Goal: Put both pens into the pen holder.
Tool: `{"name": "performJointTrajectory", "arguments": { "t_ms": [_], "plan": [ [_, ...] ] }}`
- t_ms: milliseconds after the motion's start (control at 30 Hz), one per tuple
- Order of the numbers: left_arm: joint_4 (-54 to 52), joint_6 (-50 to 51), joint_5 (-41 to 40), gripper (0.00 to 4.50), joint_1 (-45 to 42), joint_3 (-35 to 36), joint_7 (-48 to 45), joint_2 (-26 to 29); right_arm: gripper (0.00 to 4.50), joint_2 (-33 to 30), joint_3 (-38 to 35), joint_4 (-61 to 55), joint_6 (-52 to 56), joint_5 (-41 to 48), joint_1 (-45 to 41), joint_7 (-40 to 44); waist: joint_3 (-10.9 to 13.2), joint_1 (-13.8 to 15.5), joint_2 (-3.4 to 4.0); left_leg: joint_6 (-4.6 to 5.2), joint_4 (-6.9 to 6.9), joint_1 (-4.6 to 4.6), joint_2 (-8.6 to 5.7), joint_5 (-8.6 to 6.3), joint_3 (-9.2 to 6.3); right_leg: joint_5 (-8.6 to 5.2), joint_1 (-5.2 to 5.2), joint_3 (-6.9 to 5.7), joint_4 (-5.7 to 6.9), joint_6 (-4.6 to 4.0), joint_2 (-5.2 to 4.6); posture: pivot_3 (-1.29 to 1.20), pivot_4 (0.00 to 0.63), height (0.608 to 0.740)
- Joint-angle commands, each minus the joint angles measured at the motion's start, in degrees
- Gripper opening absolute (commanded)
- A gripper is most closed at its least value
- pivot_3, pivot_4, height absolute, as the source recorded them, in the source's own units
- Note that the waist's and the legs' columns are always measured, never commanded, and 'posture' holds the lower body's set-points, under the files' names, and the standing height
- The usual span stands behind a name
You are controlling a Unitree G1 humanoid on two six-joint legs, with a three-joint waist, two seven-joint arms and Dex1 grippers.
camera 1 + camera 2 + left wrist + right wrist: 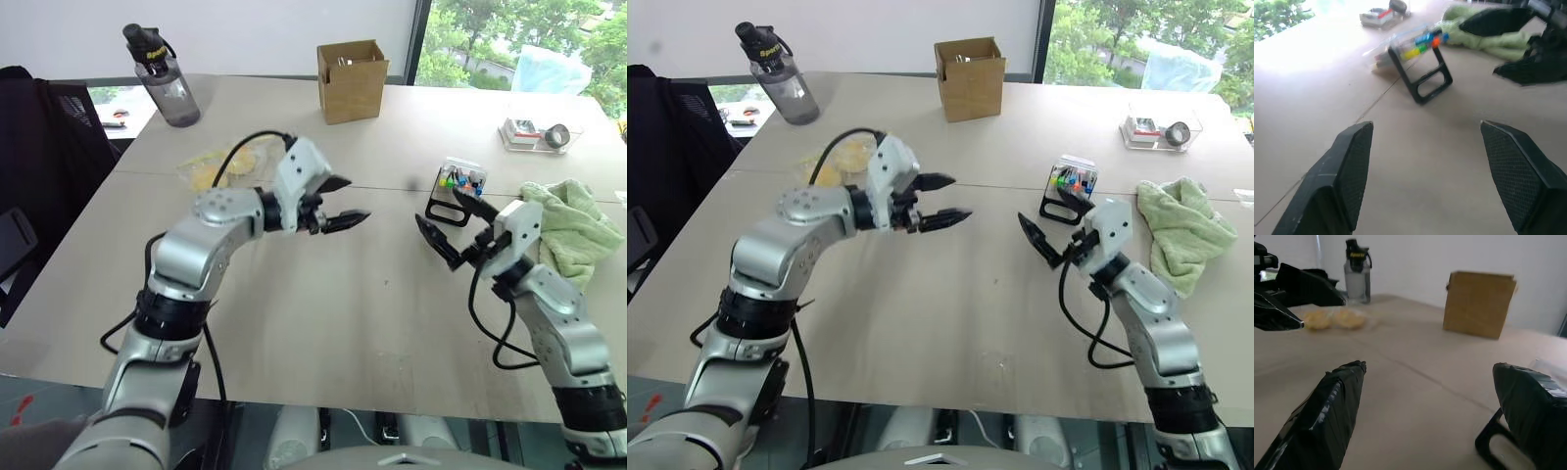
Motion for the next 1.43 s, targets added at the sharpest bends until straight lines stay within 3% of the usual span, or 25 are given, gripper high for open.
{"name": "performJointTrajectory", "arguments": {
  "t_ms": [33, 267, 467, 933, 1433],
  "plan": [
    [-0.4, -4.98, 0.67, 3.58, 6.91, 2.53, 0.5, 0.54, 4.43, -2.73, -2.2, -4.54, 3.96, 4.22, 4.14, 4.65, 0.01, 0.08, -0.02, 0.0, -0.02, 0.02, 0.01, 0.0, -0.01, -0.01, 0.02, -0.01, 0.0, -0.01, 0.0, 0.0, 0.15, 0.739],
    [3.73, -14.79, 3.67, 3.58, 19.8, 6.69, 3.14, 0.85, 4.43, -5.43, -5.54, -0.78, 1.52, 2.69, 10.66, 10.52, 0.01, 0.46, -0.05, 0.05, 0.02, 0.0, 0.0, -0.02, -0.03, 0.0, 0.03, -0.03, 0.0, 0.01, -0.02, 0.0, 0.15, 0.739],
    [-0.05, -15.54, 0.0, 3.58, 25.79, 9.85, 2.51, 0.3, 4.43, -4.99, -8.34, 0.69, -2.39, 2.29, 15.61, 14.06, 0.0, 1.04, -0.05, 0.25, 0.02, -0.01, 0.01, -0.14, -0.07, 0.0, 0.05, -0.08, 0.0, 0.01, -0.03, 0.0, 0.15, 0.739],
    [-0.82, -14.37, -1.65, 3.58, 25.74, 9.93, 3.1, -0.19, 4.43, -3.32, -13.28, 3.0, -4.37, 2.41, 21.72, 15.68, 0.0, 1.54, -0.04, 0.26, 0.01, 0.01, 0.0, -0.15, -0.08, 0.0, 0.07, -0.11, -0.01, 0.01, -0.04, 0.0, 0.15, 0.739],
    [-2.88, -12.89, -2.31, 3.58, 27.71, 10.54, 3.85, -0.22, 4.43, -3.8, -12.86, 3.66, -2.39, 1.53, 21.34, 15.91, 0.0, 1.5, -0.03, 0.27, 0.01, 0.03, 0.01, -0.16, -0.07, 0.0, 0.07, -0.1, 0.0, 0.0, -0.03, 0.0, 0.15, 0.739]
  ]
}}
